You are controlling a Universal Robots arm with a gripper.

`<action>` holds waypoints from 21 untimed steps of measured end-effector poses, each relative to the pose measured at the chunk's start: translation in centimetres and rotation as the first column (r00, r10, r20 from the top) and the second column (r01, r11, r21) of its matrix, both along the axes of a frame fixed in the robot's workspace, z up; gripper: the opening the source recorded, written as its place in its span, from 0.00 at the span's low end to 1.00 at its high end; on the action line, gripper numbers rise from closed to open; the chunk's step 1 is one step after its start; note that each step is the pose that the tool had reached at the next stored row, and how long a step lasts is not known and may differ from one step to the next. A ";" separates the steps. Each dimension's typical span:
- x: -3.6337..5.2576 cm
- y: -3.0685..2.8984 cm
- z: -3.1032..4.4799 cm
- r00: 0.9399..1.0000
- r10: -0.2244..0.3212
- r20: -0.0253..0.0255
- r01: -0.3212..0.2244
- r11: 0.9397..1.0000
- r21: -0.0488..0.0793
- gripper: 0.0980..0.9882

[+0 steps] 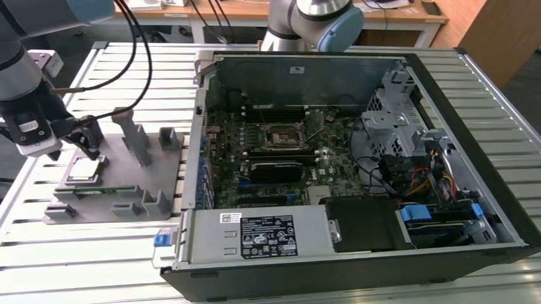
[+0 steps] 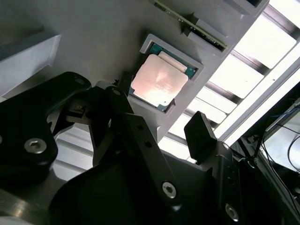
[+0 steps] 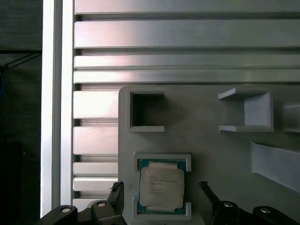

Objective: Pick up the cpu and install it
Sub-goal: 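Pick up the cpu and move it towards the insertion slot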

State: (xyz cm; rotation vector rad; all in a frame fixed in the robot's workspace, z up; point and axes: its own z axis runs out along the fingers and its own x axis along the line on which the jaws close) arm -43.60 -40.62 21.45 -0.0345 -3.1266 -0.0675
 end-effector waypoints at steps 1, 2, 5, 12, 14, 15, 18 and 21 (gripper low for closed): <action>0.07 0.00 -0.11 1.000 0.000 0.000 0.000 1.000 0.000 0.70; 0.14 0.00 -0.18 1.000 -0.001 0.000 0.001 1.000 0.000 0.70; 0.21 0.00 -0.40 1.000 -0.001 0.000 0.001 1.000 0.000 0.70; 0.17 -0.03 -1.10 1.000 -0.001 0.000 0.001 1.000 0.000 0.70; 0.09 -0.03 -1.31 1.000 -0.001 0.000 0.001 1.000 0.000 0.70; 0.07 -0.03 -1.38 1.000 -0.001 0.000 0.001 1.000 0.000 0.70; 0.06 -0.03 -1.64 1.000 -0.001 0.000 0.001 1.000 0.000 0.70; 0.06 -0.03 -2.01 1.000 -0.001 0.000 0.001 1.000 0.000 0.70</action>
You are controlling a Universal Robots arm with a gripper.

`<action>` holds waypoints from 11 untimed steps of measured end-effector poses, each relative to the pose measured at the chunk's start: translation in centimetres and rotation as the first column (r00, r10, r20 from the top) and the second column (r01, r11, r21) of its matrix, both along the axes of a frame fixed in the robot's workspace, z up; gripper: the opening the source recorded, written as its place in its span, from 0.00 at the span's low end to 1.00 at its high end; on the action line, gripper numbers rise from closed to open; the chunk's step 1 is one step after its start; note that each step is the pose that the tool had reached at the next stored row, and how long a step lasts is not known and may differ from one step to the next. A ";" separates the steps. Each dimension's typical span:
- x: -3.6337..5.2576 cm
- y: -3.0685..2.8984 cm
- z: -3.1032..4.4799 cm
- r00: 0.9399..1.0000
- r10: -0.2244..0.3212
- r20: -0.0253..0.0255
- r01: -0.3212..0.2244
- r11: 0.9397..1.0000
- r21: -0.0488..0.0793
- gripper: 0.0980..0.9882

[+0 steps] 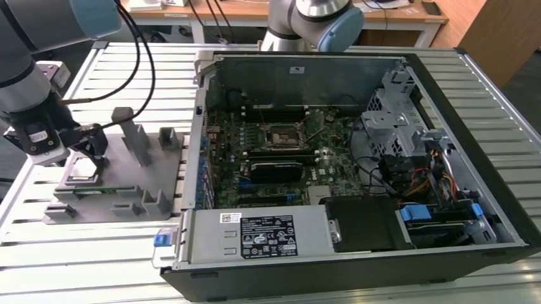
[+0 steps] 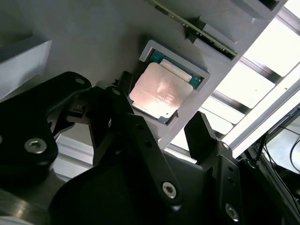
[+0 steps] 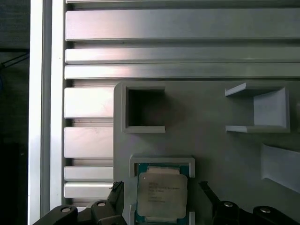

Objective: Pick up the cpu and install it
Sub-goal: 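Pick up the cpu and move it towards the insertion slot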

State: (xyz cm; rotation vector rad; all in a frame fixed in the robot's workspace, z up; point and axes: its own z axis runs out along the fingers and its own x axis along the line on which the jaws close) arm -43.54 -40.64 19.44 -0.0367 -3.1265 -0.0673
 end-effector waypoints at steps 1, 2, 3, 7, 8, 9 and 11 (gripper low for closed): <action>0.00 0.00 -0.12 1.000 0.000 0.000 0.000 1.000 0.000 0.70; 0.00 0.00 -0.23 1.000 0.000 0.000 0.000 1.000 0.000 0.70; 0.00 0.00 -0.33 1.000 0.000 0.000 0.000 1.000 0.000 0.70; 0.00 0.00 -0.69 1.000 0.000 0.000 0.000 1.000 0.000 0.70; 0.00 0.00 -0.76 1.000 0.000 0.000 0.000 1.000 0.000 0.70; 0.00 0.00 -0.84 1.000 0.000 0.000 0.000 1.000 0.000 0.70; 0.00 0.00 -0.97 1.000 0.000 0.000 0.000 1.000 0.000 0.68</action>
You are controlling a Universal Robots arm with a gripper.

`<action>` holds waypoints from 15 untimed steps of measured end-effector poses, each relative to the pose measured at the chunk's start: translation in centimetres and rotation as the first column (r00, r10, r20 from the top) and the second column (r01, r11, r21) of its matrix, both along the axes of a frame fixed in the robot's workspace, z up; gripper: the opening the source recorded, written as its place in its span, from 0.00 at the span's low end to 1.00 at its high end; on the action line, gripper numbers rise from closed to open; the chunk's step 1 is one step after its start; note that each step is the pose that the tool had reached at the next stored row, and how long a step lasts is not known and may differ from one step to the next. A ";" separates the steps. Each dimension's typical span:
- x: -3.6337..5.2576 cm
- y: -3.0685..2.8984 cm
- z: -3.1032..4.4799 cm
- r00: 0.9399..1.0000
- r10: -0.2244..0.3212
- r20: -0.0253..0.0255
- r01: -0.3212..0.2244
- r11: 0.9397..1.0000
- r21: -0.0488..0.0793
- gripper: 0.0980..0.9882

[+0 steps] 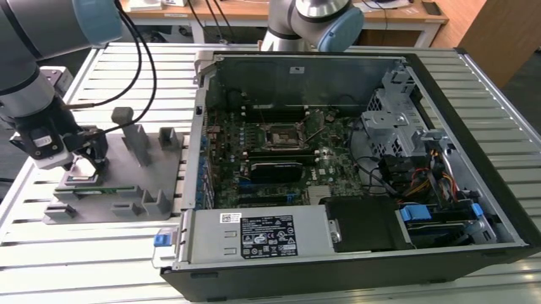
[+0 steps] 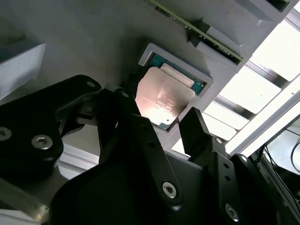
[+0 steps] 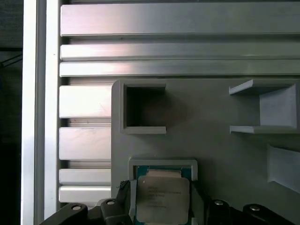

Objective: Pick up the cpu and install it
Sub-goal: 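Pick up the cpu and move it towards the insertion slot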

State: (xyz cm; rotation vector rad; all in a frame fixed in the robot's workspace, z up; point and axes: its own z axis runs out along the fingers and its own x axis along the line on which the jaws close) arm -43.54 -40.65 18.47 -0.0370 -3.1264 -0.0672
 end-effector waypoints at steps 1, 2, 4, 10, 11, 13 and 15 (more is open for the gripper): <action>0.00 0.00 -0.03 1.000 0.000 0.000 0.000 1.000 0.000 0.61; 0.00 0.00 -0.04 1.000 0.000 0.000 0.000 1.000 0.000 0.61; 0.00 0.00 -0.05 1.000 0.000 0.000 0.000 1.000 0.000 0.54; 0.14 0.00 -0.06 1.000 0.000 0.000 0.000 1.000 0.000 0.54; 0.20 0.00 -0.06 1.000 0.000 0.000 0.000 1.000 0.000 0.54; 0.24 0.01 -0.07 1.000 0.000 0.000 0.000 1.000 0.000 0.55; 0.24 0.00 -0.05 1.000 0.000 0.000 0.000 1.000 0.000 0.62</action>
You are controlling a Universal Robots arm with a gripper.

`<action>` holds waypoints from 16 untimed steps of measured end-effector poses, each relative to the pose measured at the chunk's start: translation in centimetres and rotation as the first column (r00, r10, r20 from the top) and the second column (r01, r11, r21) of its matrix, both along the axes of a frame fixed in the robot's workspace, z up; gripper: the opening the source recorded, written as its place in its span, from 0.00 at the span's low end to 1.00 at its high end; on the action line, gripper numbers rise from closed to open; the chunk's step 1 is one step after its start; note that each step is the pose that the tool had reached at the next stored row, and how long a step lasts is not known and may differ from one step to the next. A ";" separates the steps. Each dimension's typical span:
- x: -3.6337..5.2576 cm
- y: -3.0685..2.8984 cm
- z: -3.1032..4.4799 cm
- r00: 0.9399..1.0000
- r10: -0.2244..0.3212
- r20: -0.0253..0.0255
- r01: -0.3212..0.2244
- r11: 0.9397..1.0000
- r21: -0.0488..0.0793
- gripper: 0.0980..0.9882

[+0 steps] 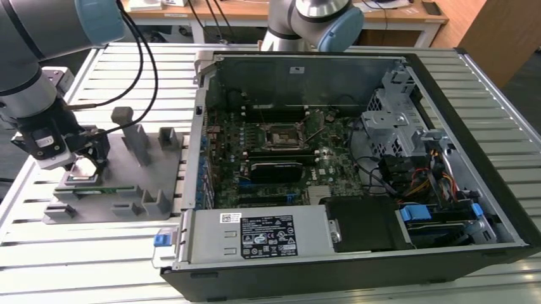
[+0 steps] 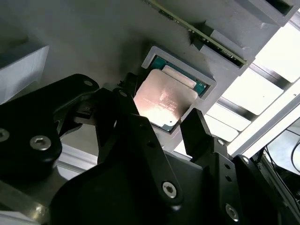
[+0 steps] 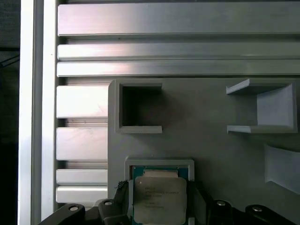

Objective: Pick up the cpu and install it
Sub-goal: 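Pick up the cpu and move it towards the insertion slot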

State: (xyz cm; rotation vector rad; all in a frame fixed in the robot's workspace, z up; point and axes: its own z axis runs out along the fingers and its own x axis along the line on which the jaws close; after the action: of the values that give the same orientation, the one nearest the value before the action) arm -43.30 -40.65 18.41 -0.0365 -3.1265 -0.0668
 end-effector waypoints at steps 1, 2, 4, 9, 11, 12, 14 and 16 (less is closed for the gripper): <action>0.00 0.00 0.02 1.000 0.000 0.000 0.000 1.000 0.000 0.62; 0.00 0.00 0.01 1.000 0.000 0.001 0.000 1.000 -0.002 0.62; -0.09 -0.01 0.02 1.000 0.000 0.002 0.000 1.000 -0.006 0.62; -0.16 -0.13 0.02 1.000 -0.001 0.002 0.001 1.000 -0.008 0.62; -0.16 -0.14 0.01 1.000 -0.001 0.003 0.001 1.000 -0.008 0.62; -0.15 -0.14 0.01 1.000 -0.001 0.002 0.001 1.000 -0.008 0.62; -0.12 -0.14 0.02 1.000 -0.001 0.002 0.002 1.000 -0.008 0.53; -0.09 -0.14 0.04 1.000 -0.001 0.002 0.001 1.000 -0.008 0.50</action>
State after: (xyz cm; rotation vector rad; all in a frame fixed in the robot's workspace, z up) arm -43.39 -40.79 18.46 -0.0387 -3.1293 -0.0550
